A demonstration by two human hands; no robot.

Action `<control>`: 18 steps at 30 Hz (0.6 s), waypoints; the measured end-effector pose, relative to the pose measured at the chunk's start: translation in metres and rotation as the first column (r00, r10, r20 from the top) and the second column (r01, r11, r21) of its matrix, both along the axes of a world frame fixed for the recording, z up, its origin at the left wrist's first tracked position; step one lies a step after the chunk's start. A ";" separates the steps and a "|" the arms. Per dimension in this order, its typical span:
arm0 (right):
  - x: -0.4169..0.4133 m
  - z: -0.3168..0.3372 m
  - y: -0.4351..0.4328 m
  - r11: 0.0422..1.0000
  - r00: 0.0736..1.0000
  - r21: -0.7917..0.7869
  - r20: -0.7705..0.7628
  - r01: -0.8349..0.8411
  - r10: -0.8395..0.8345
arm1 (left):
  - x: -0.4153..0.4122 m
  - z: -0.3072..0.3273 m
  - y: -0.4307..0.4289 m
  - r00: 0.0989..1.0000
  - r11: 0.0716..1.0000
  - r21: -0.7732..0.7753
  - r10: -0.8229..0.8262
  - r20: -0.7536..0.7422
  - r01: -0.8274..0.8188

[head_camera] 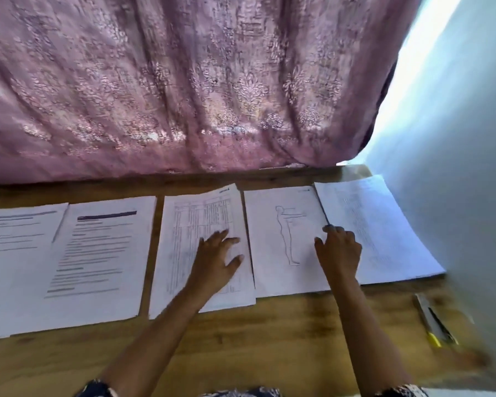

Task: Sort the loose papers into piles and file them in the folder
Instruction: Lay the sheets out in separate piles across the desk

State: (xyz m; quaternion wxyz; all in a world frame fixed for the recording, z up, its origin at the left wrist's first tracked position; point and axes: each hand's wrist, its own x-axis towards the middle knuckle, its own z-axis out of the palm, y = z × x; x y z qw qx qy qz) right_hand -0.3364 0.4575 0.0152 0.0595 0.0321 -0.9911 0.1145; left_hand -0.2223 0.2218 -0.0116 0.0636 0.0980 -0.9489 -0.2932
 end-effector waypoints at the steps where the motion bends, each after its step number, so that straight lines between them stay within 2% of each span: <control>1: -0.008 0.000 0.014 1.000 1.000 0.022 0.018 0.019 -0.020 | -0.015 0.003 0.024 0.998 0.998 0.009 -0.055 -0.011 0.055; 5: -0.017 -0.007 0.039 0.998 0.992 0.008 0.110 -0.060 0.059 | -0.071 0.010 0.103 0.981 0.974 0.123 -0.196 0.016 0.192; 9: -0.010 -0.016 0.049 0.992 0.984 -0.026 0.126 -0.122 0.124 | -0.111 0.014 0.143 0.995 0.945 0.317 -0.095 0.037 0.079; 13: -0.006 -0.012 0.052 0.982 0.985 -0.089 0.025 -0.169 0.172 | -0.129 0.003 0.154 0.996 0.946 0.325 -0.025 0.088 -0.005; 16: -0.010 -0.017 0.058 0.977 0.969 -0.053 0.128 -0.207 0.212 | -0.129 -0.011 0.153 0.999 0.962 0.274 -0.019 0.038 0.008; 18: -0.012 -0.013 0.061 0.976 0.963 -0.092 0.165 -0.199 0.212 | -0.123 -0.019 0.151 0.996 0.986 0.152 -0.066 -0.064 0.075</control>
